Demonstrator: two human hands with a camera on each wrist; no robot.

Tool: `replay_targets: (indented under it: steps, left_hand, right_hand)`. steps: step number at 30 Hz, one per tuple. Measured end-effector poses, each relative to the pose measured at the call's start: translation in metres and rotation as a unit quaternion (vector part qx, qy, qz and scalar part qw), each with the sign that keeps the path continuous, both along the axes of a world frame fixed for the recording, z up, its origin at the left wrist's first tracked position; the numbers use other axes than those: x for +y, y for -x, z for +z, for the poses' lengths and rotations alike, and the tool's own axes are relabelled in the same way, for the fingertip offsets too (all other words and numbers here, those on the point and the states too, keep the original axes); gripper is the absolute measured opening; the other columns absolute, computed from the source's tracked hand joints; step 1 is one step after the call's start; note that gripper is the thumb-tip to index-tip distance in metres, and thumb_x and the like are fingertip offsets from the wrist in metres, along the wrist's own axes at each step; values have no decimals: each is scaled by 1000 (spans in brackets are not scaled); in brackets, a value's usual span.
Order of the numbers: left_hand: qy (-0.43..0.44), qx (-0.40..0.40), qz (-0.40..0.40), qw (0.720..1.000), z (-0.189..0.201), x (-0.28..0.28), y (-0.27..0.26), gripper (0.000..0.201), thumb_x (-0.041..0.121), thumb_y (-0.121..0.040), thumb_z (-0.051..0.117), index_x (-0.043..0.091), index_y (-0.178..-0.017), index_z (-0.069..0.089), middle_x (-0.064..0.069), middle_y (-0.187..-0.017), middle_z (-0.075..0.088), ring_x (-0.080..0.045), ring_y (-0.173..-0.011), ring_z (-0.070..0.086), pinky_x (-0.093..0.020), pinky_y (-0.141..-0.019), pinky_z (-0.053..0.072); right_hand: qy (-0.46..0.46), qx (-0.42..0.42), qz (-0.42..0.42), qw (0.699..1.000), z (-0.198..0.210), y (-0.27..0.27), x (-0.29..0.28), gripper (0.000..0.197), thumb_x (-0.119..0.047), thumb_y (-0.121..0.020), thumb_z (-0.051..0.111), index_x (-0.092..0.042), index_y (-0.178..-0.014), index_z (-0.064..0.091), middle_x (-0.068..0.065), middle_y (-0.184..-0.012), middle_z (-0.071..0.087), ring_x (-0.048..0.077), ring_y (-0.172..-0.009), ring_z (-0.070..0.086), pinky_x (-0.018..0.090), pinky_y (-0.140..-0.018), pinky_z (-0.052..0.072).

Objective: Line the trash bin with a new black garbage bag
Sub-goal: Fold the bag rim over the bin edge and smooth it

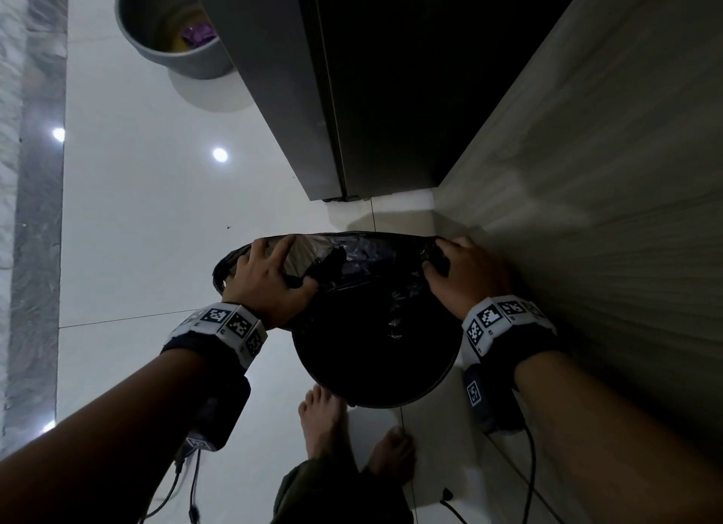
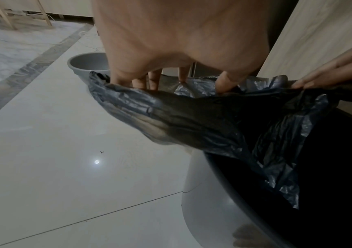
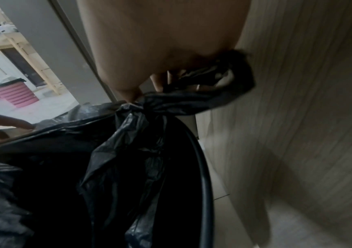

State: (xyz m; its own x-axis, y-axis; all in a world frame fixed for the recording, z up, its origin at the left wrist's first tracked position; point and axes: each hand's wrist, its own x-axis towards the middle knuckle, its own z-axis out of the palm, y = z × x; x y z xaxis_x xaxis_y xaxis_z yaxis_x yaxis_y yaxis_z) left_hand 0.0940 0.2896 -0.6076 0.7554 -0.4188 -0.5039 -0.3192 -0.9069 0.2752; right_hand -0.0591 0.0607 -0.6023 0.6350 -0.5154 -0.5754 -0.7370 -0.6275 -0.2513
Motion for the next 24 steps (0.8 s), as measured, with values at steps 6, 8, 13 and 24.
replay_targets:
  steps: [6,8,13,24]
  left_hand:
    - [-4,22,-11,1000,-9,-2,-11,83,65,-61,44,41,-138,28,-7,-141,34,-38,-125,46,-51,-99,44]
    - [-6,27,-12,1000,-11,-2,-15,85,64,-59,44,40,-139,27,-6,-142,33,-36,-125,47,-49,-99,45]
    - [-37,55,-35,997,-12,-7,-22,89,69,-57,41,40,-140,27,-3,-145,33,-32,-129,44,-42,-100,42]
    - [-97,290,-25,952,-25,0,-17,79,72,-47,47,32,-114,55,1,-115,66,-23,-108,59,-34,-95,42]
  right_hand:
    - [-35,-8,-31,999,-7,-6,-3,57,-45,-86,44,-27,-139,39,1,-141,40,28,-121,48,46,-99,43]
    - [-42,-18,-42,998,-8,-9,-5,54,-46,-86,44,-28,-136,41,1,-139,41,29,-118,50,46,-97,45]
    - [-40,-13,-69,997,-14,-17,-11,52,-53,-86,44,-31,-132,50,1,-136,46,29,-113,56,42,-94,48]
    - [-146,11,-166,975,-19,0,-9,51,-48,-90,45,-3,-84,68,16,-84,69,31,-77,63,35,-74,49]
